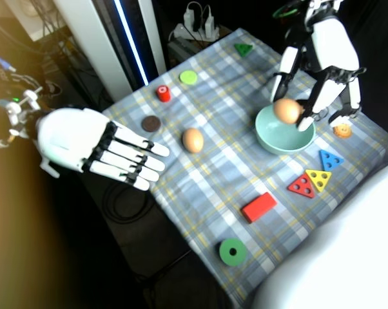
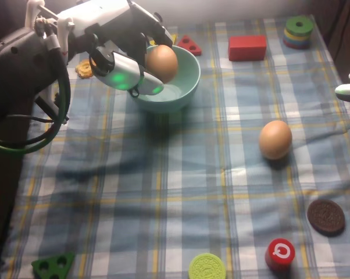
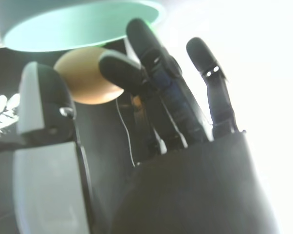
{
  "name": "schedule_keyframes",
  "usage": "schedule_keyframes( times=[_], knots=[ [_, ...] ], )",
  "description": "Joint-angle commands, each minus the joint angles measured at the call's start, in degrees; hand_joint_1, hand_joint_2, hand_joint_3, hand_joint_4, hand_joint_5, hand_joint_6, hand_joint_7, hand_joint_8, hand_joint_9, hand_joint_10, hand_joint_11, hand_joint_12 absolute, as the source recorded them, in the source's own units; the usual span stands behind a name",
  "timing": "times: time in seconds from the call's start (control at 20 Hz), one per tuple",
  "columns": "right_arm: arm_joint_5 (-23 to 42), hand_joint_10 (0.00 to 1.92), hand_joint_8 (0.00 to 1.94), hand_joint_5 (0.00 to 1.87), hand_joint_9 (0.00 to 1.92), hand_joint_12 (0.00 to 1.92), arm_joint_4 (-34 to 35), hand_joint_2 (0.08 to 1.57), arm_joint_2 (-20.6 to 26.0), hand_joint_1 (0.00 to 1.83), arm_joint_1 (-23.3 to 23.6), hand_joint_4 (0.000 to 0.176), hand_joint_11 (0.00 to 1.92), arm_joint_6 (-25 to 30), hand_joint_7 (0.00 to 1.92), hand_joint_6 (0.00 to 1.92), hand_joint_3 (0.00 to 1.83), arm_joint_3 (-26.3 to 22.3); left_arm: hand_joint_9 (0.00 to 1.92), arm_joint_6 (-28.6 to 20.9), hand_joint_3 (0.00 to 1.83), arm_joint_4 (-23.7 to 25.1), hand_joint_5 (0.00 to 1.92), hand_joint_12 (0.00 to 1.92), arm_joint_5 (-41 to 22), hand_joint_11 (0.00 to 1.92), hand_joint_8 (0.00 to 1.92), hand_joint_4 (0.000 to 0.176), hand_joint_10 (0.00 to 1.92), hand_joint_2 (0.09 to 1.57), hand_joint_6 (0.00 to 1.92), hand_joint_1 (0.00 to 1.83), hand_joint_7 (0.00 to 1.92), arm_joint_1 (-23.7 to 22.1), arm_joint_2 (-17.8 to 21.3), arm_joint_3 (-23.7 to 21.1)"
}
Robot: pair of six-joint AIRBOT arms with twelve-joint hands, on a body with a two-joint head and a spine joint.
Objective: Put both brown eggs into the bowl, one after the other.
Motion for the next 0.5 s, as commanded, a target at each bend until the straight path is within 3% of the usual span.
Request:
schedule_keyframes(
  times=[0.0,0.3,0.35,0.4,0.45],
  knots=[
    [6.99,0.00,0.00,0.36,0.33,0.88,1.10,1.44,0.07,0.55,0.05,0.052,0.00,0.11,0.34,0.00,0.00,0.31,1.00,-0.22,0.00,0.78,0.97,0.93,-5.97,0.15,1.13,0.000,0.03,1.11,0.78,1.25,1.02,-0.44,0.07,-0.04],
    [6.99,0.00,0.00,0.35,0.33,0.89,1.13,1.44,0.03,0.54,0.03,0.052,0.00,0.11,0.34,0.00,0.00,0.30,0.95,-0.21,0.00,1.02,0.92,1.04,-6.02,0.09,1.20,0.000,0.01,1.14,0.88,1.24,0.97,-0.08,0.28,-0.45],
    [6.99,0.00,0.00,0.36,0.33,0.88,1.13,1.44,0.02,0.54,0.03,0.051,0.00,0.11,0.34,0.00,0.00,0.30,0.92,-0.21,0.00,1.02,0.85,1.03,-6.20,0.06,1.10,0.032,0.00,1.13,0.33,1.32,0.94,0.08,0.40,-0.66],
    [6.99,0.00,0.00,0.35,0.33,0.88,1.13,1.44,0.02,0.54,0.03,0.051,0.00,0.11,0.34,0.00,0.00,0.30,0.89,-0.21,0.00,1.02,0.87,1.01,-6.37,0.06,1.08,0.069,0.01,1.12,0.10,1.33,0.94,0.18,0.48,-0.80],
    [6.99,0.00,0.00,0.35,0.33,0.88,1.14,1.44,0.02,0.55,0.03,0.052,0.00,0.11,0.34,0.00,0.00,0.30,0.88,-0.21,0.00,1.03,0.87,1.00,-6.63,0.07,1.10,0.075,0.00,1.13,0.03,1.33,0.92,0.30,0.61,-1.00]
  ],
)
